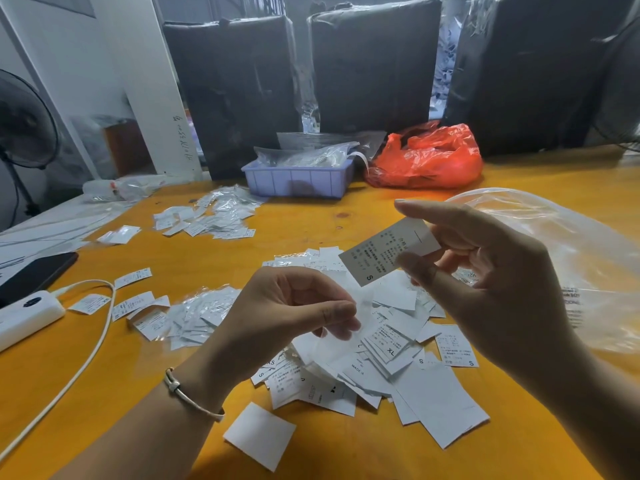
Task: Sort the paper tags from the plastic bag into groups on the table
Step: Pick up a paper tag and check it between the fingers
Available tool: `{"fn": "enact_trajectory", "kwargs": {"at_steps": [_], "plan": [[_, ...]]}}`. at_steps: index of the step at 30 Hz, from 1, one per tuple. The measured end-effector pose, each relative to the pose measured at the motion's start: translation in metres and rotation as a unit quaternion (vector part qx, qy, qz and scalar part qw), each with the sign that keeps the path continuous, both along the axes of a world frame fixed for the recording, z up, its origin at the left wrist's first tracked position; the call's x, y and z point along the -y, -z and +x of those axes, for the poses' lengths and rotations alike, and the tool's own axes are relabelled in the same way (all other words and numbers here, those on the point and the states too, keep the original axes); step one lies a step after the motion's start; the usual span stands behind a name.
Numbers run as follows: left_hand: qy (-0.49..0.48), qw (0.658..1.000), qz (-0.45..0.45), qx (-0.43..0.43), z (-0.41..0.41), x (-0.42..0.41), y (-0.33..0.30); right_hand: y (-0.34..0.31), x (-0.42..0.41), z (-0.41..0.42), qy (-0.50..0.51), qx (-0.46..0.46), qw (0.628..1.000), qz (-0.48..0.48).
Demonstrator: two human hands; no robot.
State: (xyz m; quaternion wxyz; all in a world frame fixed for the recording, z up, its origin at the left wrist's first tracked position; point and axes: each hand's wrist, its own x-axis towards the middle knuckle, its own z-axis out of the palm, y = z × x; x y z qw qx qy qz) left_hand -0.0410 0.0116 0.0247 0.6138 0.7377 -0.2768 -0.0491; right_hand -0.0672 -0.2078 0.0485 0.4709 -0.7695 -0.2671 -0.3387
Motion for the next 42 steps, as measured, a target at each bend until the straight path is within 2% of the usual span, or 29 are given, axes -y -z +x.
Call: {"fn": "enact_trajectory", "kwargs": {"at_steps": [16,20,27,32,42], "plan": [[-0.008,1.0,0.004,0.003,0.0008,-0.0013,0.0015,0.0071,0.0002,0.0017,-0.039,-0.056,0.996,-0.065],[-0.003,1.0,0.004,0.002,0.001,-0.0009,0.0015,0.0029,0.0042,0.0017,-0.013,-0.034,0.999,-0.028],[-0.014,1.0,-0.005,-0.002,0.0009,-0.0002,-0.0001,0.0038,0.002,0.0023,-0.012,-0.06,0.998,-0.02],[-0.021,1.0,-0.003,0.001,0.0008,-0.0003,0.0001,-0.0016,0.0059,-0.0003,-0.018,-0.064,0.995,0.073],[-0.04,0.999,-0.011,0.023,0.0009,-0.001,0.0,0.0005,0.0016,-0.0005,-0.024,-0.088,0.995,0.046]]}}
